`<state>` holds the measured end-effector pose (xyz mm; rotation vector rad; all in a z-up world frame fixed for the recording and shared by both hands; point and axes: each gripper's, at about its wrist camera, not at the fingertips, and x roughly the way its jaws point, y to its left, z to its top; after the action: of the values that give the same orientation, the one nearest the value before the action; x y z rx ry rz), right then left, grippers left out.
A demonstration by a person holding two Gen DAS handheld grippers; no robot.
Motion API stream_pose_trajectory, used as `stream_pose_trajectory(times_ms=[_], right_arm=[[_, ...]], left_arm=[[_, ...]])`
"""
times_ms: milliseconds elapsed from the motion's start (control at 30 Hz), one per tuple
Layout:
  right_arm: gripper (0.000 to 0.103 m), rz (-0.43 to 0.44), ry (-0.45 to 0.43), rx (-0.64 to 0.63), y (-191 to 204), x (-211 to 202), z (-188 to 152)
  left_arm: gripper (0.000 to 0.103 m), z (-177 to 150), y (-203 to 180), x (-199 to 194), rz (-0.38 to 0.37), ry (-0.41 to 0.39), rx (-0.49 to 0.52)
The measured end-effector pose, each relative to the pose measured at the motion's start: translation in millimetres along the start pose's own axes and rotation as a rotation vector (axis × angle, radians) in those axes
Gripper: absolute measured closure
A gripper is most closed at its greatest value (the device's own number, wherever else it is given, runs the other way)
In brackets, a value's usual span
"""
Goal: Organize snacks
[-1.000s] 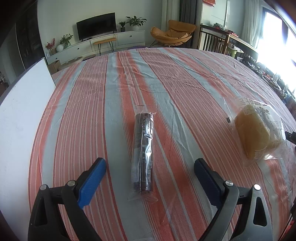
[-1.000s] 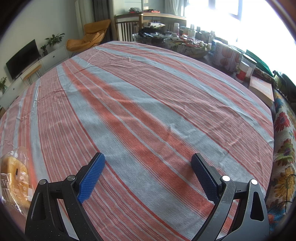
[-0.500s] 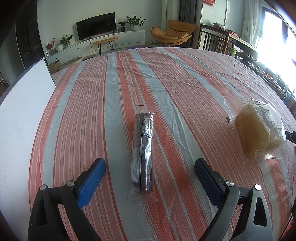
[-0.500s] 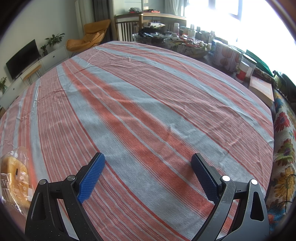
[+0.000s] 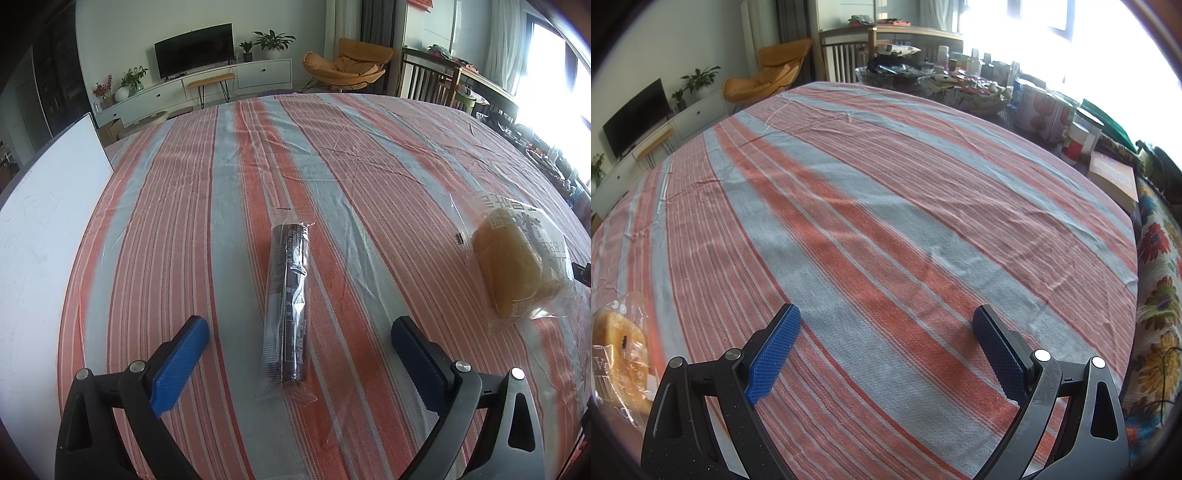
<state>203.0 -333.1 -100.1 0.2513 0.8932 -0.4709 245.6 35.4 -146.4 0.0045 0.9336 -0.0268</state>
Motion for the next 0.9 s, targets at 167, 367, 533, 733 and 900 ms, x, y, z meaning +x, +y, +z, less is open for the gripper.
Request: stream_pose_trajectory(times_ms=[167, 367, 533, 733, 900], right_arm=[[0.007, 0.000, 0.000, 0.000, 0.4, -0.9, 0.1], [0.007, 0.000, 0.000, 0.000, 0.1, -0.4, 0.0], [0.007, 0.000, 0.000, 0.000, 0.1, -0.2, 0.0], [0.007, 0.000, 0.000, 0.000, 0.2, -0.3, 0.0], [0.007, 0.000, 0.000, 0.000, 0.0, 0.1, 0.0]], left_arm=[[0.004, -0.1, 0.2, -0.1, -0.001, 0.000, 0.000], [0.004, 0.5, 3.5, -0.1, -0.015, -0.006, -0.013], [0.004, 0.2, 4.7, -0.7, -0.021, -0.007, -0.016], [0.004, 0.2, 5.1, -0.9, -0.021, -0.006, -0.016], [0.004, 0.2, 5.3, -1.2, -0.020, -0.006, -0.016]])
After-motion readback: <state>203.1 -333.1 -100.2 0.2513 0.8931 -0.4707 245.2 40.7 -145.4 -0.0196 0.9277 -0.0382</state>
